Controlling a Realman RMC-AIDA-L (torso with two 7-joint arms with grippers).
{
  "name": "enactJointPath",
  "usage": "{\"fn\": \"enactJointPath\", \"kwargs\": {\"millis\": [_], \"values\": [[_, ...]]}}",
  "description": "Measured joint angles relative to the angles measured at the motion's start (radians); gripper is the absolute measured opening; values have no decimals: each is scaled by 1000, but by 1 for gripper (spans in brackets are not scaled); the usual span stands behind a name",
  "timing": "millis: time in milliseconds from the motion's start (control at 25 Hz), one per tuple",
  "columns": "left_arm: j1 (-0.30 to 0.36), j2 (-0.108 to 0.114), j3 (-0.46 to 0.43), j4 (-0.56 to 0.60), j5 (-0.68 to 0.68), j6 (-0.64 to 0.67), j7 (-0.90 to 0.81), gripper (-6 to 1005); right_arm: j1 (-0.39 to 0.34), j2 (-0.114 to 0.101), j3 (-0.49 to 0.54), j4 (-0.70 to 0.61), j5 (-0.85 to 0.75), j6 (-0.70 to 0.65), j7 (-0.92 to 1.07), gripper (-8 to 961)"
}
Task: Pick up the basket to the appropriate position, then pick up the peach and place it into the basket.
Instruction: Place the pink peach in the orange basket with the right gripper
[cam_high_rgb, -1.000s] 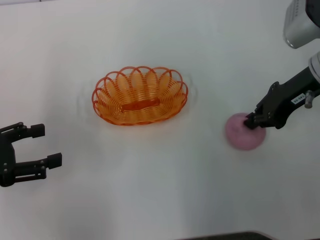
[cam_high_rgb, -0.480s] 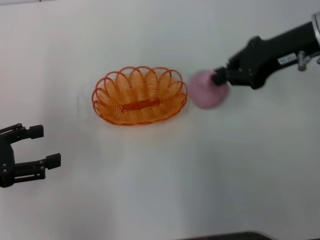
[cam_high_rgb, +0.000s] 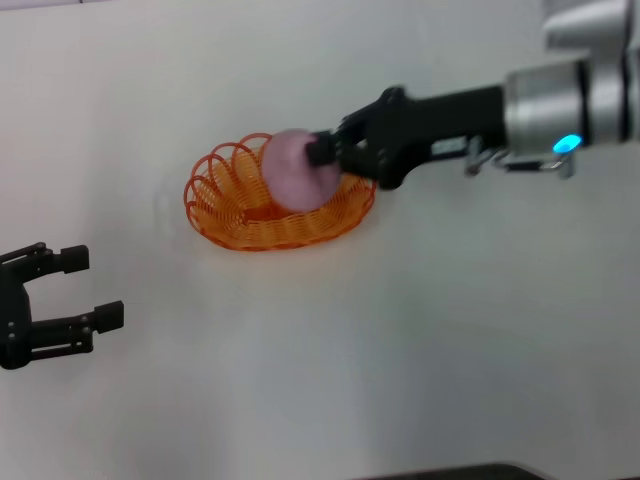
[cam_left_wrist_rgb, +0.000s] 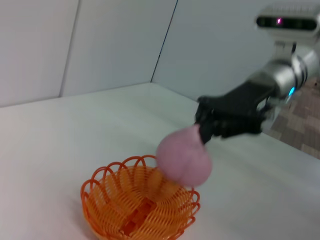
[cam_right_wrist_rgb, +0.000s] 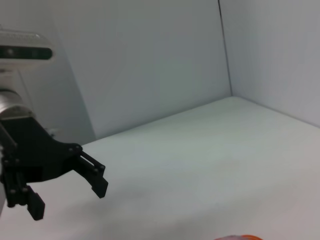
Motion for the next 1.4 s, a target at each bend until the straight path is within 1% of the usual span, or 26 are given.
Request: {"fn": "enactJointPath", "kwargs": {"millis": [80,200,240,280,480,680,920,1200,1360,1400], "values": [[-2,0,0,0,-3,-1,0,887,15,3,-15,123,62,60,-115,49],[-5,-1,1,-2,-3,-5,0,887,32,5,-29,247,140,127,-241,60],[-7,-1,1,-6,-3,-7,0,887,39,7,-32,311,189,152,-321,64],[-11,-1,1,-12,-3,-8,0,887,39,7,-32,311,189,152,-321,68],[-20,1,2,-27,-3,-10,0,887,42,9,-32,435,282,169,-495,87],[-21,2,1,-27,-4,-11,0,887,35,11,-24,504,331,178,-618,107],[-28,2,6,-41,-3,-22,0,887,33,11,-20,567,427,195,-695,130],[-31,3,8,-50,-3,-28,0,888,30,11,-18,571,438,195,-692,419],[-31,3,4,-50,-4,-26,0,888,15,3,9,552,439,136,-633,619],[-31,3,3,-50,-4,-26,0,888,8,-1,14,536,439,114,-599,648]]}}
